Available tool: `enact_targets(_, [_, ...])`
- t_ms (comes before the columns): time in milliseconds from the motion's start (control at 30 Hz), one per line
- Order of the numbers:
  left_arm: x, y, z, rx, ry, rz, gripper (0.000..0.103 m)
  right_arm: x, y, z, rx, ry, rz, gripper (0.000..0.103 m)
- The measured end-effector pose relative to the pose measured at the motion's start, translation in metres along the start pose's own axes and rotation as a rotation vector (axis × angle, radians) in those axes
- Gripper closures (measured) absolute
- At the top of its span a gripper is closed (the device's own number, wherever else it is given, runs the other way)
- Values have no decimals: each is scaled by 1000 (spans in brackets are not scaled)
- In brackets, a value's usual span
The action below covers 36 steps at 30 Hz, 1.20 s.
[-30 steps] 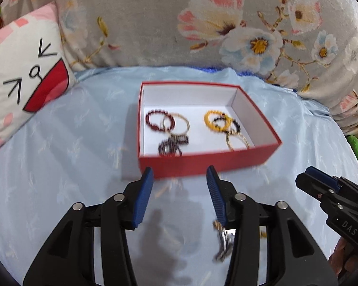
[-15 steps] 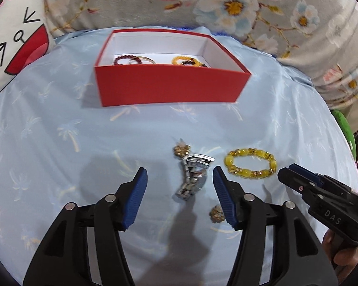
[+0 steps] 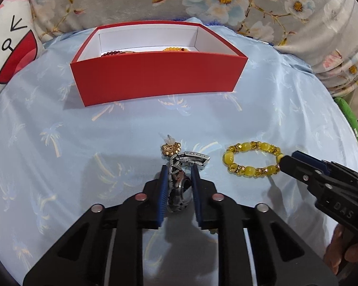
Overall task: Organize jewelry
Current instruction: 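Move both tools back to the watches and grasp a watch with the left tool, then carry the silver watch into the red box with the left tool while the right carries the yellow bracelet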
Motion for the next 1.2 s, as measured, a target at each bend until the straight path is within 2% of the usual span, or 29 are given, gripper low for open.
enact_targets(200, [5, -1, 5, 14, 2, 1, 87, -13, 9, -3, 24, -24, 6, 70])
enact_targets(433, [12, -1, 18, 40, 14, 1, 90, -23, 12, 7, 108, -80, 24, 91])
enact_targets(500, [14, -1, 21, 48, 14, 2, 90, -23, 12, 11, 132, -87, 33, 94])
enact_targets(733, [27, 4, 27, 68, 9, -8, 90, -5, 16, 23, 117, -31, 4, 94])
enact_targets(900, [40, 10, 29, 79, 1, -17, 90, 23, 37, 31, 108, 3, -57, 94])
enact_targets(1200, [70, 41, 33, 82, -19, -65, 90, 61, 86, 45, 147, 39, -152, 94])
Point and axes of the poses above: each gripper's, at about its wrist camera, not at the fingertips, and x roughly against the way its jaws point, z to its left, y to its top, the point moved 4 cm from there along -x, roughly the way its jaws point, and after that the axes turned 14 degrees about x, right-handed, at the moved point
